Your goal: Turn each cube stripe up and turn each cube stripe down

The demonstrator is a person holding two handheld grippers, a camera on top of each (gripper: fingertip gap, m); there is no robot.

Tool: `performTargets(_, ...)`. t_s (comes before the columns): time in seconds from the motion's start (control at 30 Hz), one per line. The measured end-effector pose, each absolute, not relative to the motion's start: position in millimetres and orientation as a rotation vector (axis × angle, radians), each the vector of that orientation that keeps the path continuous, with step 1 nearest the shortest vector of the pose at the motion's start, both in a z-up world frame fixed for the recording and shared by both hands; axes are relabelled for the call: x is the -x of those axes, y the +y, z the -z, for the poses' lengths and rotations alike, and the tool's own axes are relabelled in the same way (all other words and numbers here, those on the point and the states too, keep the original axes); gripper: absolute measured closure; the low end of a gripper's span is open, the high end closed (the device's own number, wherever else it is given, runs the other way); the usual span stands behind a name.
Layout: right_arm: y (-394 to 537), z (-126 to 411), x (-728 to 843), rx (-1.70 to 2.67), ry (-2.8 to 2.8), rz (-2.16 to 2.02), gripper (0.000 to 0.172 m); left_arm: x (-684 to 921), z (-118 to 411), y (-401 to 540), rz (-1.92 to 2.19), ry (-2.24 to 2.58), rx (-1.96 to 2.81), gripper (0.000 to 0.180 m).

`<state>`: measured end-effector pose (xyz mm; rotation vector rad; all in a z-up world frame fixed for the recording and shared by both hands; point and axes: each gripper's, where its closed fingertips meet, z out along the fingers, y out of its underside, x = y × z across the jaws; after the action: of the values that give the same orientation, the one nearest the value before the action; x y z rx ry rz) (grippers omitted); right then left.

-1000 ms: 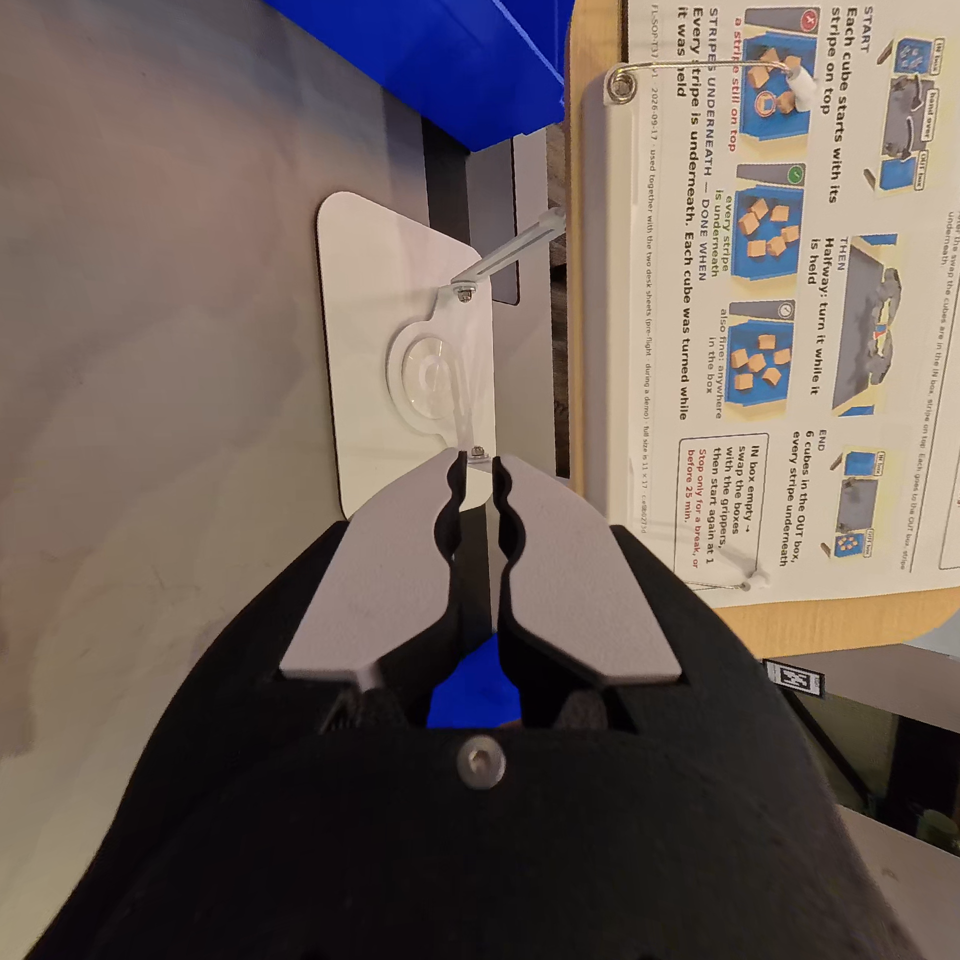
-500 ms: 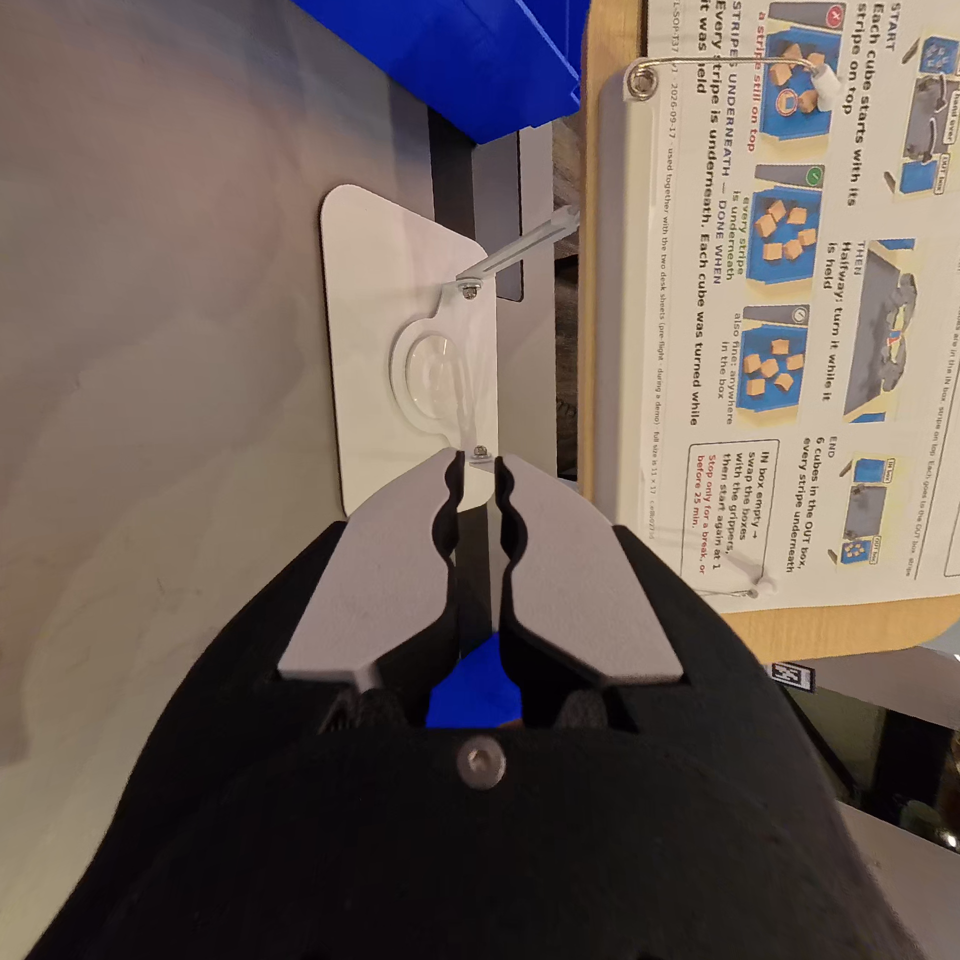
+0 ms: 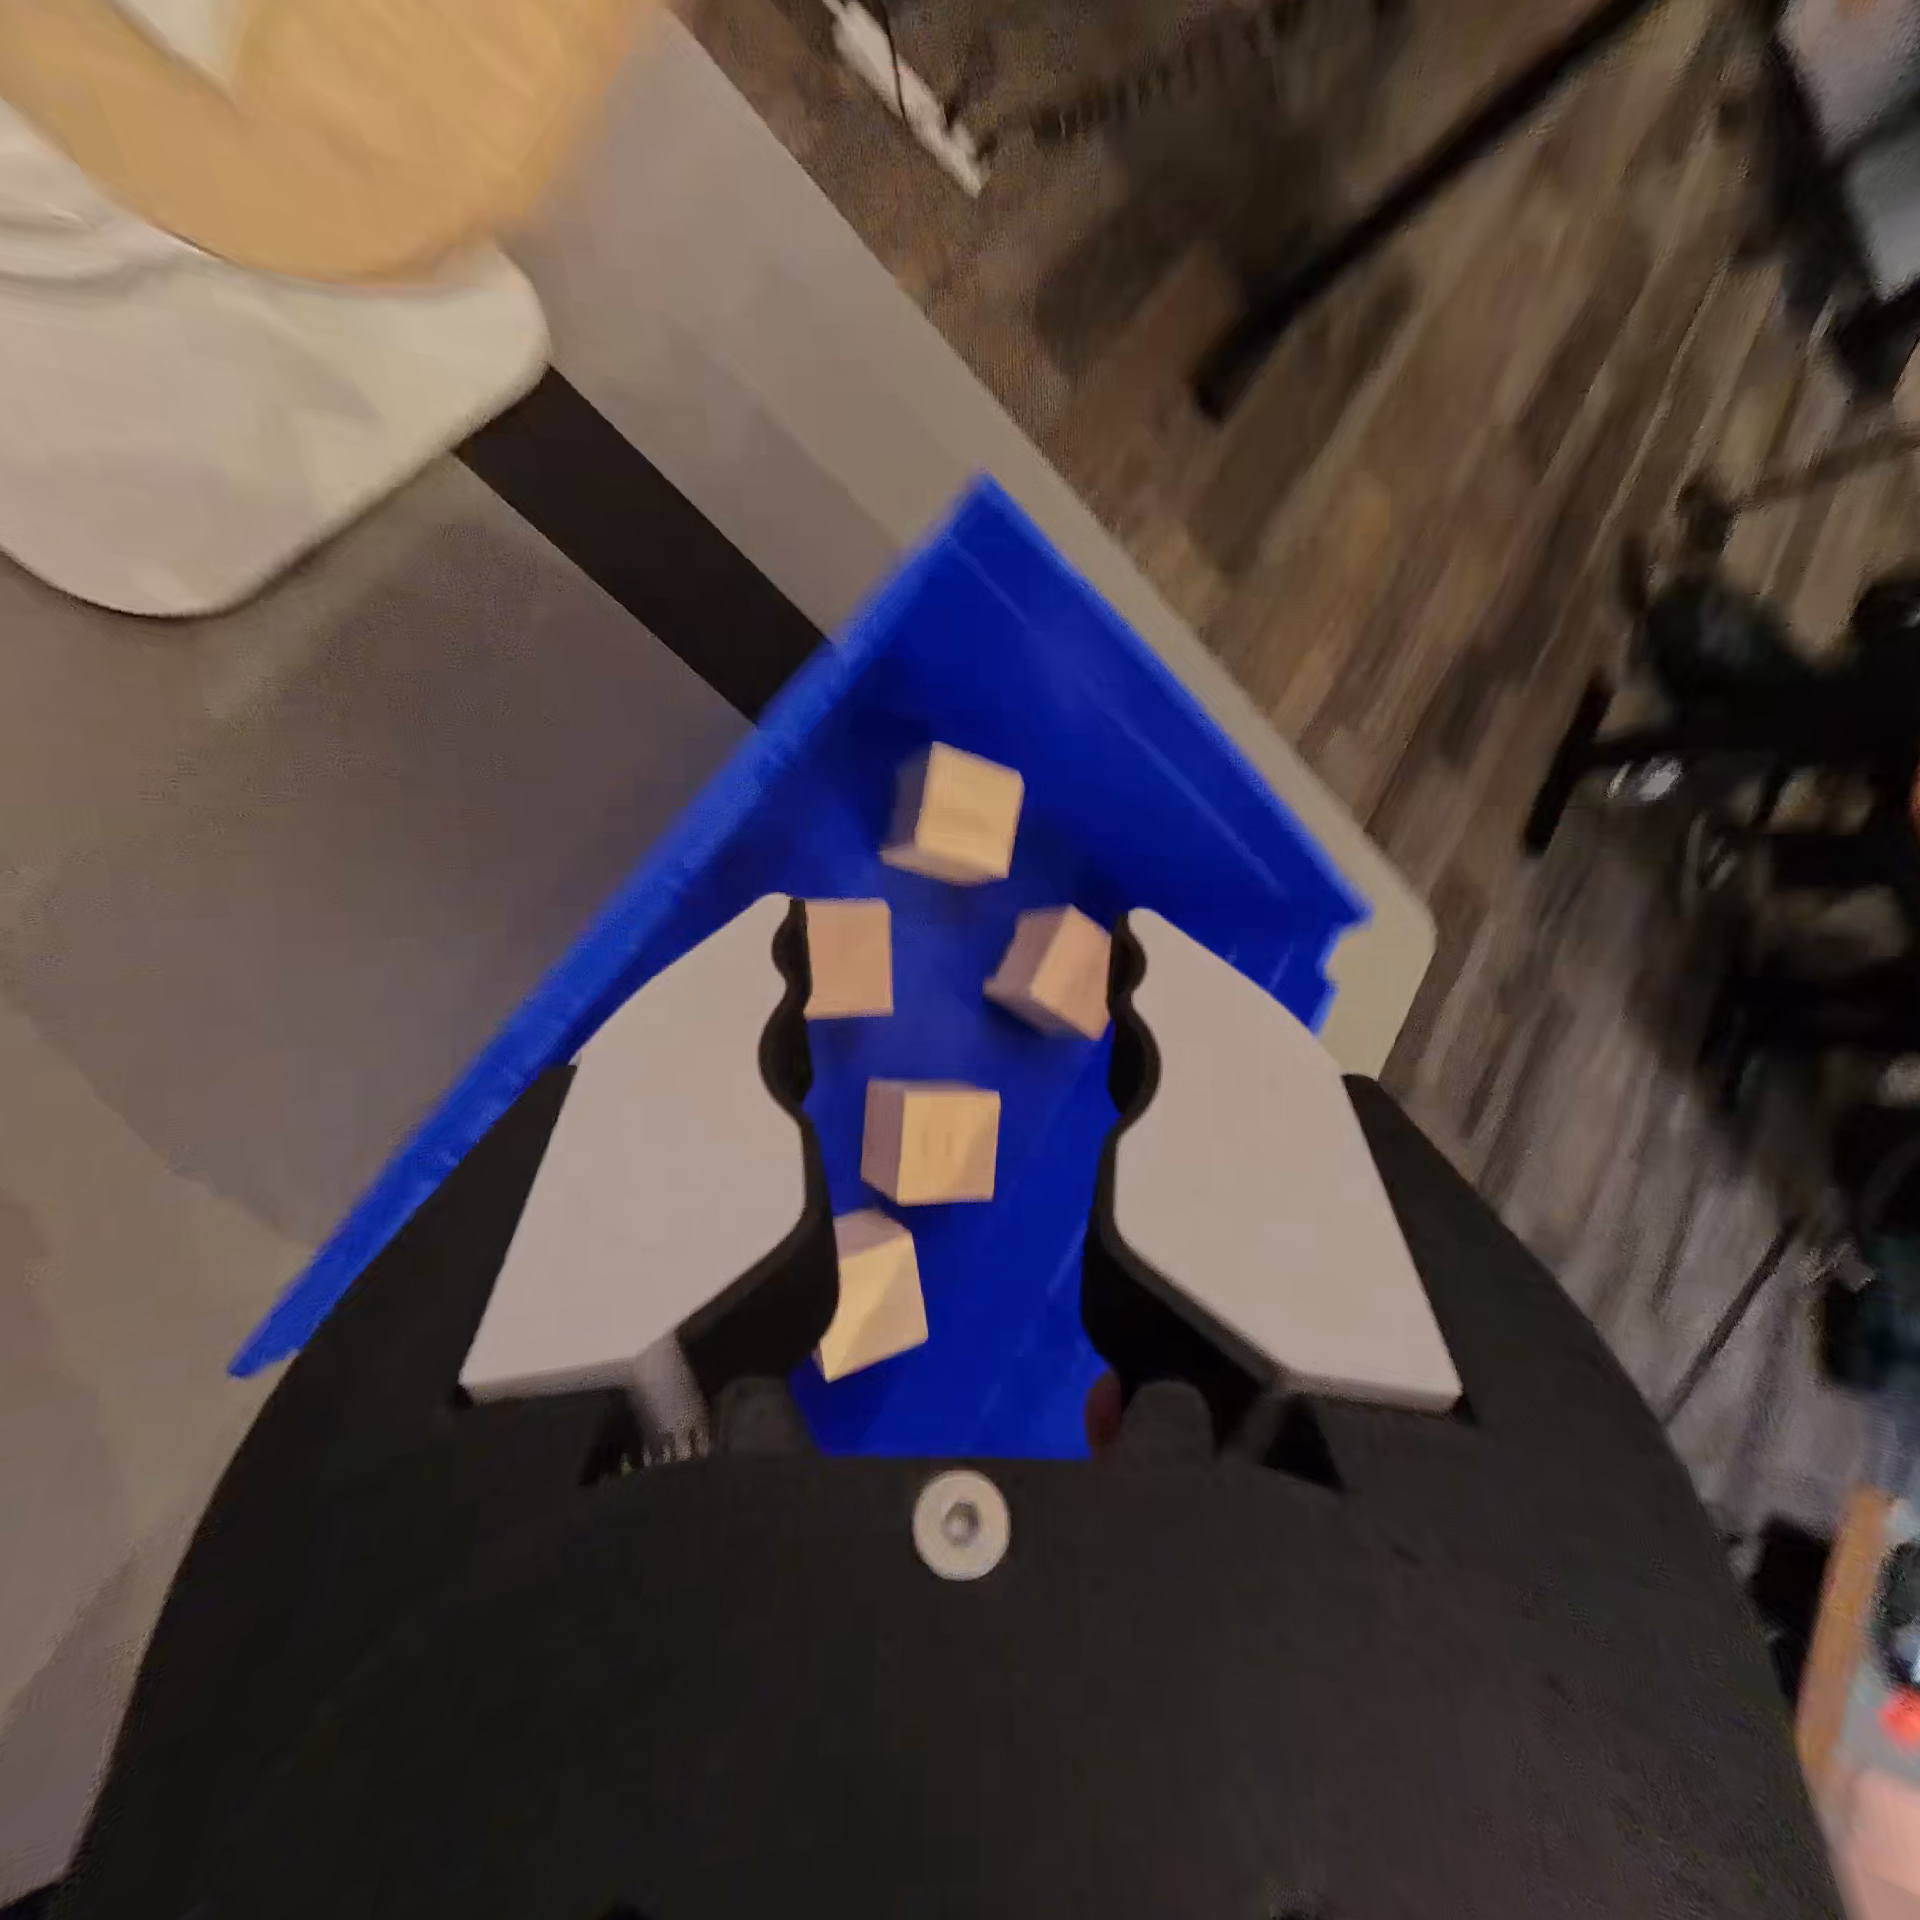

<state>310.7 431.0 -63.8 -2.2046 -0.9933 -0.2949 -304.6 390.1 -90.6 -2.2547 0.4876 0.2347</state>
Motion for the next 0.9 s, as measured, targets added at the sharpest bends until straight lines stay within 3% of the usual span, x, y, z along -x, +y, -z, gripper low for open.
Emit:
performTargets(0.1,437,88,-367,2.391,-0.829,0.256,0.101,327,121,390,-0.176,0.433,2.360,0.099)
performTargets(0.4,439,145,-455,2.649,-0.587,0.251,0.098,345,166,387,-0.183,0.403,2.532,0.095)
performTargets(0.53,436,175,-471,2.751,-0.578,0.235,0.104,353,182,383,-0.215,0.410,2.608,0.117)
performTargets(0.6,433,186,-473,2.792,-0.581,0.197,0.109,350,182,381,-0.187,0.422,2.606,0.148)
performTargets(0.8,431,200,-482,2.818,-0.606,0.168,0.141,355,184,377,-0.171,0.405,2.627,0.165)
performTargets(0.9,428,206,-486,2.844,-0.610,0.156,0.141,354,183,377,-0.163,0.418,2.626,0.166)
